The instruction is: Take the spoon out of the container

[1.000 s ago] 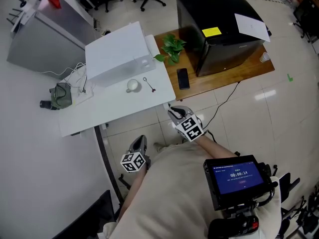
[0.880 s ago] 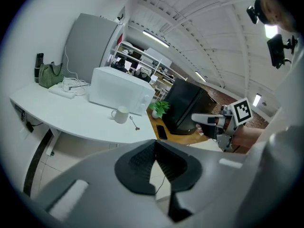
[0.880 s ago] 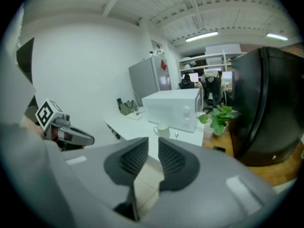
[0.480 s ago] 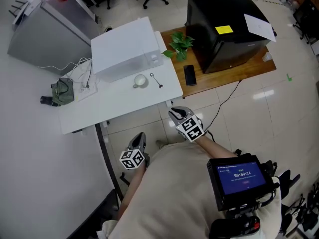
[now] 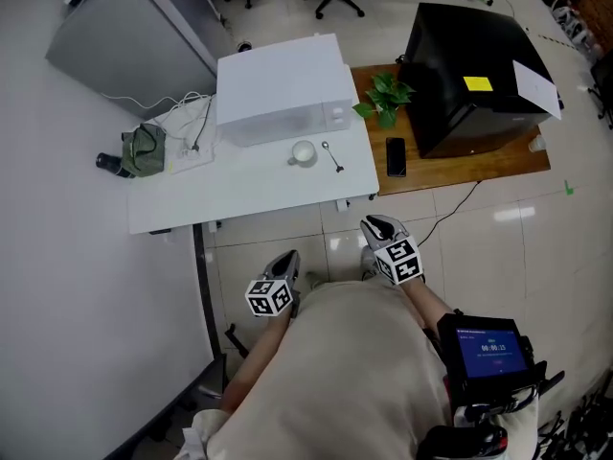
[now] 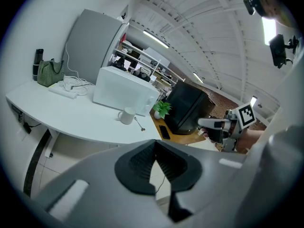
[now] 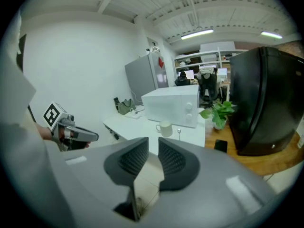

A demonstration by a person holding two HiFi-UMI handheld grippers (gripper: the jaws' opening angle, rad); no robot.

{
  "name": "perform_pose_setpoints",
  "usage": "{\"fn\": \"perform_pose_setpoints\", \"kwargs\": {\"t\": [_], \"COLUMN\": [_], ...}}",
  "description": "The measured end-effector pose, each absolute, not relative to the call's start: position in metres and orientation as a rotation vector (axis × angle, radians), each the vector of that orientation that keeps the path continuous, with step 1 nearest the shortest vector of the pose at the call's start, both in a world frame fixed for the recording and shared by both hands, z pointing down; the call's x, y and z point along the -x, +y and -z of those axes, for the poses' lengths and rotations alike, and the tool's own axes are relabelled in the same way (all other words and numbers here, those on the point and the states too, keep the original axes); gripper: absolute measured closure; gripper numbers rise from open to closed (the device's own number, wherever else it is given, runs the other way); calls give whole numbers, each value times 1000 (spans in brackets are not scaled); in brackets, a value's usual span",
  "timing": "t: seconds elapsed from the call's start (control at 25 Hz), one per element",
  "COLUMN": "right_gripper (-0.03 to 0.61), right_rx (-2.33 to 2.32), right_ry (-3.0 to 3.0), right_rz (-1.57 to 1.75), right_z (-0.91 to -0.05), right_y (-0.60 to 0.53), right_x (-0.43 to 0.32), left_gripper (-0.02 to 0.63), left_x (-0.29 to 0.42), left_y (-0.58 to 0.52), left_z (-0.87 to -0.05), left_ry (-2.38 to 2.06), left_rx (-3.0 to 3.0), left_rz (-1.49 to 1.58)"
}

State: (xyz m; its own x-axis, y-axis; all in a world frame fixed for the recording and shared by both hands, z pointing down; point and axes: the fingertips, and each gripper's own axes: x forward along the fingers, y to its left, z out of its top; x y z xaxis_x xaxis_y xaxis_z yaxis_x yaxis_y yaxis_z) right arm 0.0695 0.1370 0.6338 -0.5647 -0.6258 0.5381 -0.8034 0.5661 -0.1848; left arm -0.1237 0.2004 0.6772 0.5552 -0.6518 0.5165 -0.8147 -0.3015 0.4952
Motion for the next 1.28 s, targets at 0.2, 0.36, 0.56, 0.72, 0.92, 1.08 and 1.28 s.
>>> {"fn": "perform_pose_setpoints", "kwargs": {"t": [0.2,0.36,0.56,0.72,0.92,1.08,1.28], "right_gripper": [514,522,563,563,563,565,565], "right_rx": [-1194,-1202,-1195,-1205,-1205,-1206,-1207], "right_ry": [-2363,-2355,-2329,-2316,-2317,-2337,-2356], "right_rz": [-605,-587,-538,-551,-571,-562,-558], "right_z": [-636,-636,-637,-641,-644,-642,-642], "right_y": [135,133,133,131,125,122,117], "right_x": [-83,-85,-84,-86,-94,-100,-111], "left_gripper": [614,614,614,614,614,614,614], "left_x": [120,116,112,113,104,93,77], "left_y": [198,195,189,187,183,179,171], "left_z": [-682,-683,-682,-683,-685,-687,-685], "left_ry": [-1158,-1138,-1117,-1115,-1110,-1092,-1087], "left_rx": [-2044,-2055,-2076,-2075,-2065,-2079,-2097], "left_rz": [-284,-287,-302,-315,-341,-357,-366]}}
